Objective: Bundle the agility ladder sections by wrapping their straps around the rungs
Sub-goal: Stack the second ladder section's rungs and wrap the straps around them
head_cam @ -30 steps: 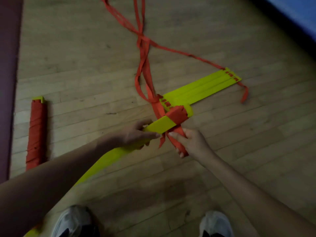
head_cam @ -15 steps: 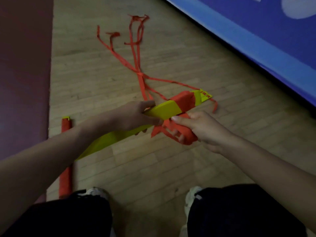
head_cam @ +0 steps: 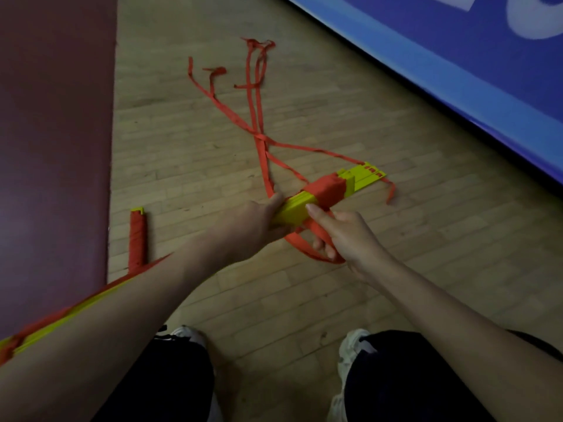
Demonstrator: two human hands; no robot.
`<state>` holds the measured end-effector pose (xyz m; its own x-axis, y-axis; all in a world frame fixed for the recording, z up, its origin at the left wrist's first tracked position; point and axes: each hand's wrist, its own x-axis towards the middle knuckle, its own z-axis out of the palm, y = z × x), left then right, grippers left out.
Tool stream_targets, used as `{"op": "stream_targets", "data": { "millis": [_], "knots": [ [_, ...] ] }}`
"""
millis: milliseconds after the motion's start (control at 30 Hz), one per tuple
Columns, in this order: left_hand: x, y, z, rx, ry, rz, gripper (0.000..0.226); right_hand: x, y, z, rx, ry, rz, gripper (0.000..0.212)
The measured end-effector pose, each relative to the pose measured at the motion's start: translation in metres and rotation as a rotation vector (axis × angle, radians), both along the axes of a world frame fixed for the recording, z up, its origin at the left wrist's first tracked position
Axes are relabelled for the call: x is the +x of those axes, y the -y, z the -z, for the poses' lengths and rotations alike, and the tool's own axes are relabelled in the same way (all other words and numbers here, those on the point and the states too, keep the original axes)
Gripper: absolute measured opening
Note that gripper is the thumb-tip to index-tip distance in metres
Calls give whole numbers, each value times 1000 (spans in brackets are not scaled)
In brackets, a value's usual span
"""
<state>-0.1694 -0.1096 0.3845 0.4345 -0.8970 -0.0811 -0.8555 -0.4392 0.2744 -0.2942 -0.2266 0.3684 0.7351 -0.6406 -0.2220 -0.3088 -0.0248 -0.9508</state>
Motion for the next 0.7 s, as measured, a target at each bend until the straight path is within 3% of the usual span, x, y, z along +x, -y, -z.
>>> {"op": "stream_targets", "data": {
  "millis": [100, 167, 333, 500, 600, 633, 700],
  "knots": [
    [-2, 2, 10, 12, 245, 25, 50, 8, 2, -1, 2, -112, 87, 82],
    [-7, 5, 15, 19, 328, 42, 48, 13, 5, -1, 39, -142, 140, 86],
    [-15, 11, 19, 54, 452, 37, 42, 25, 7, -1, 135, -161, 225, 57],
    [-13, 11, 24, 72, 481, 72, 42, 28, 7, 3, 271, -136, 243, 47],
    [-8, 9, 15, 11, 338, 47, 50, 26, 9, -1, 329, -73, 226, 37],
    [-3, 9, 11, -32, 205, 12, 50, 26, 11, -4, 330, -51, 221, 35],
    [9, 7, 0, -166, -235, -49, 39, 24, 14, -7, 328, 0, 214, 36]
  ]
}}
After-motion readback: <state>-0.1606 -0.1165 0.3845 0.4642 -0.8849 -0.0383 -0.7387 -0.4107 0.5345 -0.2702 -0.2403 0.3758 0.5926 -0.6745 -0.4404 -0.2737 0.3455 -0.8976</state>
